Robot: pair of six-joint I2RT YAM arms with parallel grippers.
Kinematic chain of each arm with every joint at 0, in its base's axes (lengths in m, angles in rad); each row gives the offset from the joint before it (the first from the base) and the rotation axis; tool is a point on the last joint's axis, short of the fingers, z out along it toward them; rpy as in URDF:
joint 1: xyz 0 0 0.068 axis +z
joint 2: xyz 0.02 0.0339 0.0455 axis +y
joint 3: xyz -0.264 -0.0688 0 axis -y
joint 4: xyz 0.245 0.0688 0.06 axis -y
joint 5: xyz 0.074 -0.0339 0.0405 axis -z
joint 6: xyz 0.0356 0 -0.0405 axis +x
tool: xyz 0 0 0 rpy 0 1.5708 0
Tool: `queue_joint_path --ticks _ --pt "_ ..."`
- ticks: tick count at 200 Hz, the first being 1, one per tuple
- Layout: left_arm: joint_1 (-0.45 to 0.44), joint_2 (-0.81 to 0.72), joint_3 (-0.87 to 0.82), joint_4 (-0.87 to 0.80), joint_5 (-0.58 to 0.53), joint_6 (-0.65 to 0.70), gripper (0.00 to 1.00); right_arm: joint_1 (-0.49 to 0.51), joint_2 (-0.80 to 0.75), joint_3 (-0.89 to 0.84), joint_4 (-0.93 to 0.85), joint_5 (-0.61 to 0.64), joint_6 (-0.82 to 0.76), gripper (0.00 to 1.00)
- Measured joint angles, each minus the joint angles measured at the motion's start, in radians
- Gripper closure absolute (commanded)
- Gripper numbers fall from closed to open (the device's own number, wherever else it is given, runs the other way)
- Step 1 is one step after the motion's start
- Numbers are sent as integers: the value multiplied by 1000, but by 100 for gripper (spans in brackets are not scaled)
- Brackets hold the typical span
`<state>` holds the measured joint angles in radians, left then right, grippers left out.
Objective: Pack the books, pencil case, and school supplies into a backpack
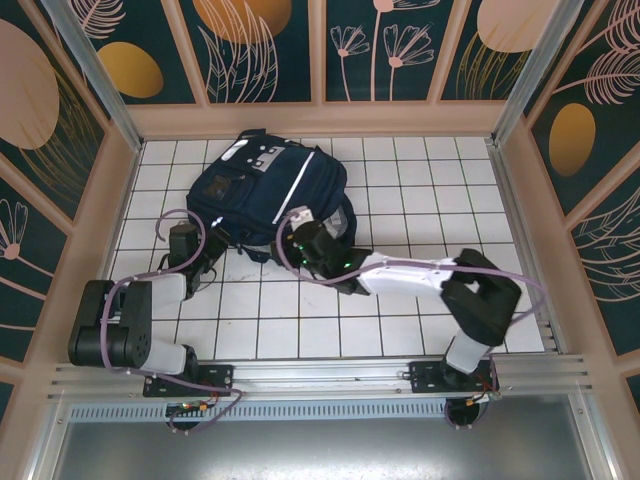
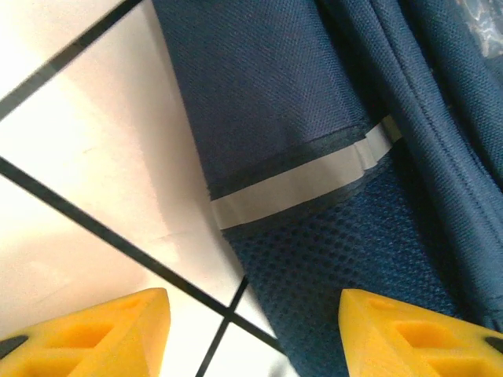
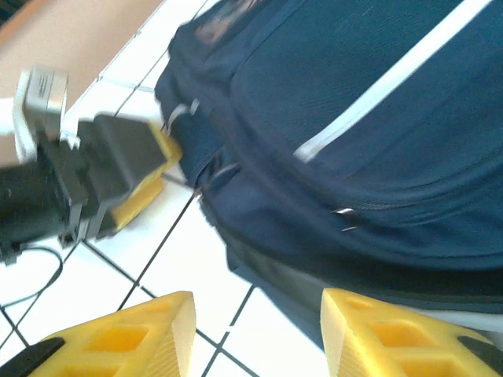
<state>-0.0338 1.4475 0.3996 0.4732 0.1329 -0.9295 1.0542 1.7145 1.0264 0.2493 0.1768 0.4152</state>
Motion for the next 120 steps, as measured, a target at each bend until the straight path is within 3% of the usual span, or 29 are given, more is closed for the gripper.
queue_joint_path --ticks 21,56,120 --pt "11 13 -2 50 24 -16 44 40 110 65 14 -22 1 55" --pt "17 35 -2 108 45 -32 60 90 273 185 26 -40 3 57" --pt "17 99 -16 183 67 -42 60 113 461 352 9 -1 28 57"
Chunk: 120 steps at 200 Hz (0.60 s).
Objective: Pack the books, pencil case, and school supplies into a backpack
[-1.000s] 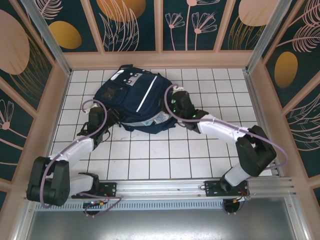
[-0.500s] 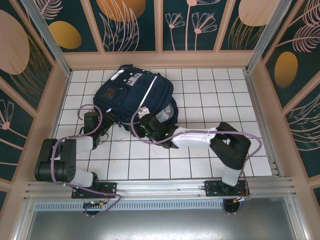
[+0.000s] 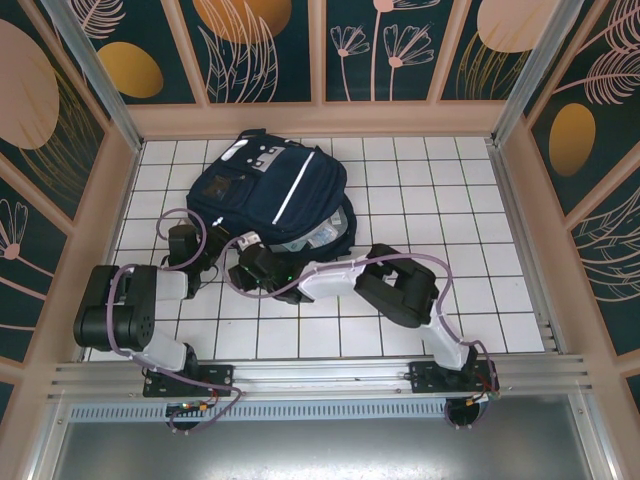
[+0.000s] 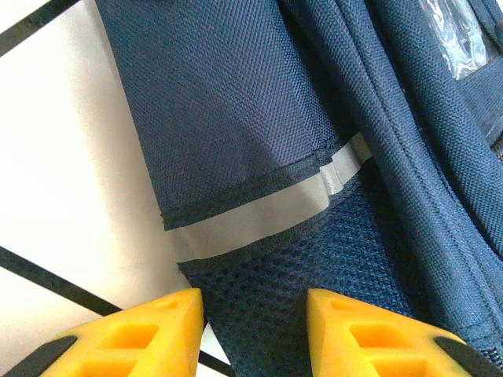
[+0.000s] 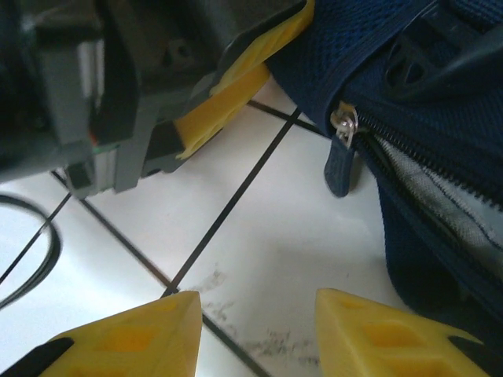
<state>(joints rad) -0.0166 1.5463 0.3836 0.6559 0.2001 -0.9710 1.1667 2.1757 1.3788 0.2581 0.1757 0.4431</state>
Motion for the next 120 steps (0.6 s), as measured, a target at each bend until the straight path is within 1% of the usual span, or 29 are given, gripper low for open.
queue_joint_path --ticks 49,81,104,120 --pt "0 20 -11 29 2 -15 61 -30 79 104 -33 58 40 57" --pt "0 24 -11 29 2 -23 61 -39 122 165 -61 70 61 57" --pt "0 25 -11 29 1 -27 61 -39 153 213 -83 85 69 65" --pt "0 25 -11 29 1 -27 61 -39 175 241 -92 107 76 74"
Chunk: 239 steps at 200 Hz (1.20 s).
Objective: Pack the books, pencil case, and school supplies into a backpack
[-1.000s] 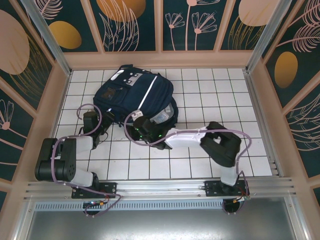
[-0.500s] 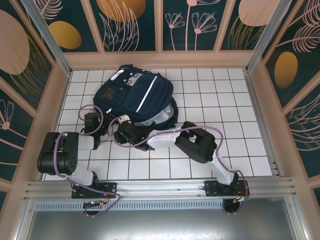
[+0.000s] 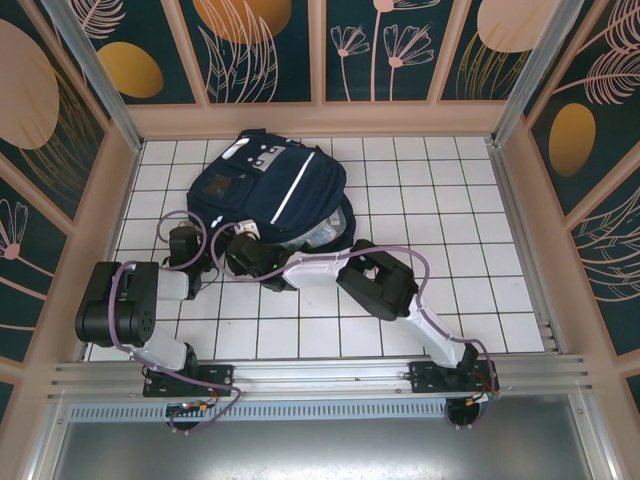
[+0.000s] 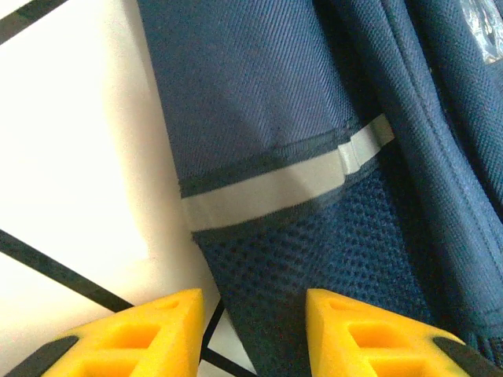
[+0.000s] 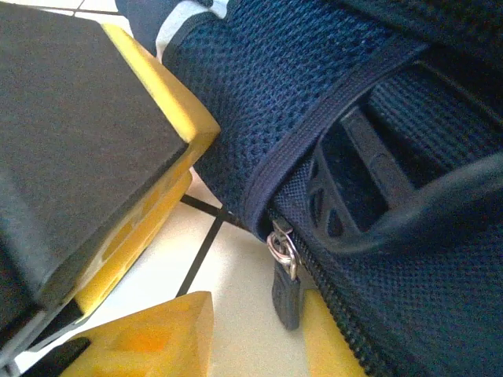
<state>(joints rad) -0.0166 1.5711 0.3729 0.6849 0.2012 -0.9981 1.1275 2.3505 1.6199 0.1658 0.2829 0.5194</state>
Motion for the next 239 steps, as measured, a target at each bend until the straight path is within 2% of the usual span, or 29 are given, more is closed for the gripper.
queue_joint_path --ticks 21,80,123,195,239 --pt "2 0 0 0 0 -2 61 -1 7 4 -6 24 3 100" --pt "2 2 0 -1 -6 -2 64 -5 -11 -49 47 36 11 100" --pt "2 29 11 0 -14 -3 70 -5 -91 -174 82 23 11 100" --pt "2 35 16 0 -19 -3 70 -5 -207 -327 93 36 18 100" --pt "2 35 17 -2 -20 -3 70 -5 -331 -468 92 74 31 100"
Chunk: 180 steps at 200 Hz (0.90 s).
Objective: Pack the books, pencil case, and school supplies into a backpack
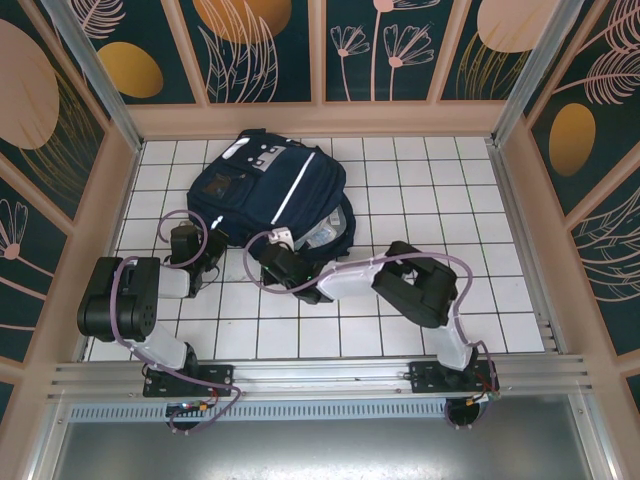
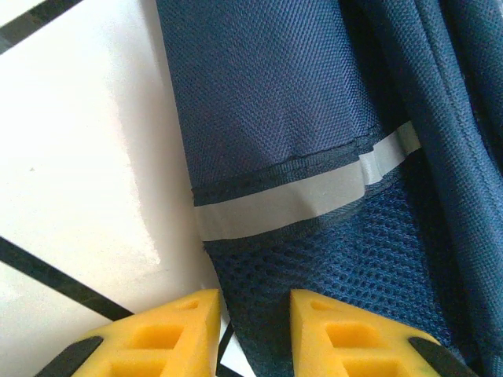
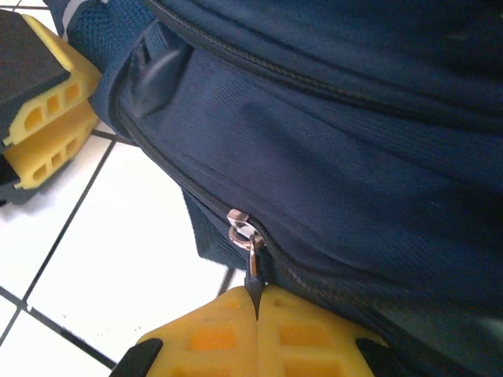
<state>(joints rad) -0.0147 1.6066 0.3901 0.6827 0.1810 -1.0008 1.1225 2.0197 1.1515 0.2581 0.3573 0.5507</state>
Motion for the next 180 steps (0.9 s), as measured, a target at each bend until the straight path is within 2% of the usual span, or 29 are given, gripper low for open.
queue_joint_path --ticks 41,74,112,145,180 --pt "0 0 3 -6 -2 1 70 -9 -103 -123 -5 20 8 100" --pt "1 -11 2 -9 15 5 68 -24 -139 -168 9 -10 5 100" --pt "-8 -146 -61 -33 57 4 66 -29 -143 -172 35 -44 -3 100" --pt "-127 -325 -91 -128 51 -1 66 -29 -148 -185 69 -68 -14 100" --pt "-224 -415 -140 -140 42 -71 66 -31 -164 -220 106 -72 -21 100"
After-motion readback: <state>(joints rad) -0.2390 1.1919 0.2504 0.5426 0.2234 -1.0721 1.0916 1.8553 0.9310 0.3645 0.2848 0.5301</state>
